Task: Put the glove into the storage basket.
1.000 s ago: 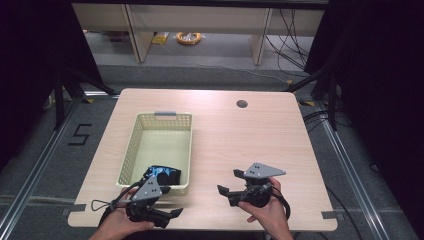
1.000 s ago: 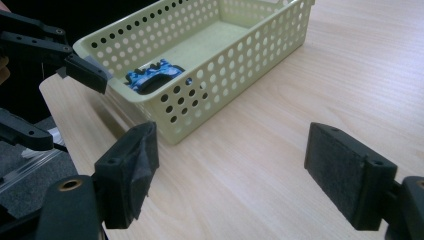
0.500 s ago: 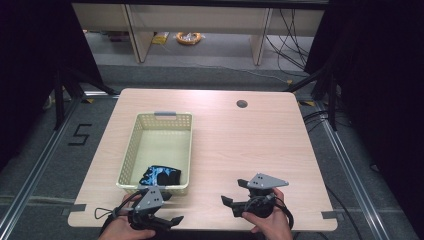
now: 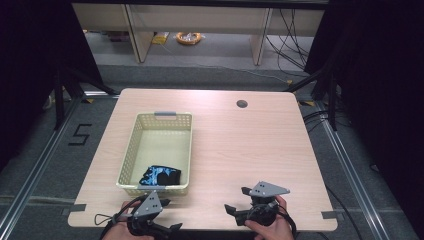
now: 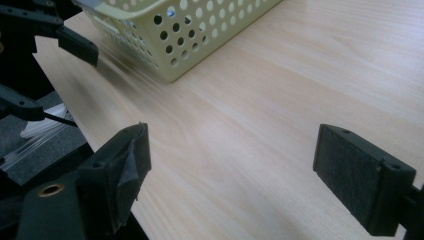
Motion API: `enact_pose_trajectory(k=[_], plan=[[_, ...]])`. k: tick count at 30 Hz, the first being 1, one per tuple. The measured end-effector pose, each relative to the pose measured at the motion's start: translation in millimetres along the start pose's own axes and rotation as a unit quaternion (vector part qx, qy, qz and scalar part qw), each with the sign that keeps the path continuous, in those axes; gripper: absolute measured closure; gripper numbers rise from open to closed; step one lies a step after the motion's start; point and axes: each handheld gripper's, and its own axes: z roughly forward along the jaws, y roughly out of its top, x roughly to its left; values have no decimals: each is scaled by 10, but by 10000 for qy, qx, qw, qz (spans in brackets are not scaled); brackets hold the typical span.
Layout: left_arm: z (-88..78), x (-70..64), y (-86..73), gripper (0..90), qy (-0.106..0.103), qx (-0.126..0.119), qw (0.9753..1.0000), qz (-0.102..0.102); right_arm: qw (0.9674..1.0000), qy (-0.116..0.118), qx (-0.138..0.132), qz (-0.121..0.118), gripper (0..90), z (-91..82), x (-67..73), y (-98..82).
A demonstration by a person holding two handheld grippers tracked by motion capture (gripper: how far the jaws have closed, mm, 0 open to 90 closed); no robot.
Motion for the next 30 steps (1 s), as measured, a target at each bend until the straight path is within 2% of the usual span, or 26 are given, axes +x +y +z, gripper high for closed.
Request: enact_pose_trajectory(k=[1,2,3,4,5,7,8,9,10,11,12,13,14,15,16,17,18,19,20,21,22,23,24,25,26,30], plan=[[-4,-22,-8,155,17,-19,9999,-118,9999,-32,-34,-165,164,0,-19,-7],[-3,-21,-18,154,15,-32,9999,-107,9998,72,16,-197,164,1,-28,-14],[-9,-11,-19,154,17,-24,10000,-12,10000,-6,41,-15,164,-16,12,-36],[-10,-16,-26,154,42,-27,10000,-45,9999,-95,36,-137,164,-24,-5,-41],[-7,-24,-36,154,37,-38,9999,-118,9999,-38,83,-50,164,-29,14,-55],[-14,-27,-50,154,54,72,9999,-97,9998,-117,84,-155,164,-41,4,-78],[-11,-40,-56,154,42,5,9999,-126,9999,-53,130,-29,164,-43,24,-94],[-14,-47,-62,154,57,29,9999,-143,9997,-22,131,-181,164,-42,1,-103],[-15,-49,-66,154,61,19,10000,-60,9996,-162,133,-180,164,-51,10,-117],[-11,-46,-75,155,66,33,10000,2,9997,-158,175,-73,164,-57,35,-133],[-25,-36,-80,155,95,178,9997,110,9995,-112,214,-206,164,-60,14,-142],[-18,-50,-88,155,90,213,9997,-19,9996,-90,242,-104,164,-59,38,-159],[-9,-75,-97,155,86,112,9998,-101,9991,-164,252,-286,164,-68,16,-162],[-13,-65,-97,155,73,147,9999,28,9993,-180,321,-107,164,-79,52,-179],[-13,-69,-101,155,76,150,9999,24,9990,-218,271,-271,164,-80,32,-188],[-13,-88,-109,155,105,147,9998,-124,9990,-170,302,-277,164,-80,33,-199],[-8,-86,-116,155,79,126,9998,-146,9990,-192,314,-237,164,-97,39,-216],[-7,-86,-119,156,192,165,9996,-81,9991,-259,297,-161,164,-107,55,-229],[-27,-70,-116,155,116,178,9998,40,9988,-277,317,-238,164,-121,43,-235],[-23,-86,-122,155,113,127,9998,-73,9990,-234,324,-205,164,-127,43,-245],[-26,-80,-124,156,109,146,9998,-31,9988,-292,316,-244,164,-137,39,-256],[-25,-82,-127,156,96,143,9998,-39,9989,-317,304,-148,164,-140,57,-272],[-24,-90,-131,156,94,163,9998,-88,9988,-285,278,-288,164,-140,29,-277],[-18,-99,-135,156,85,160,9997,-160,9984,-344,317,-313,164,-147,32,-283],[-23,-91,-135,156,94,224,9997,-83,9983,-362,357,-274,164,-155,35,-289],[-21,-85,-135,156,92,222,9997,-37,9982,-368,349,-324,164,-154,31,-295]])
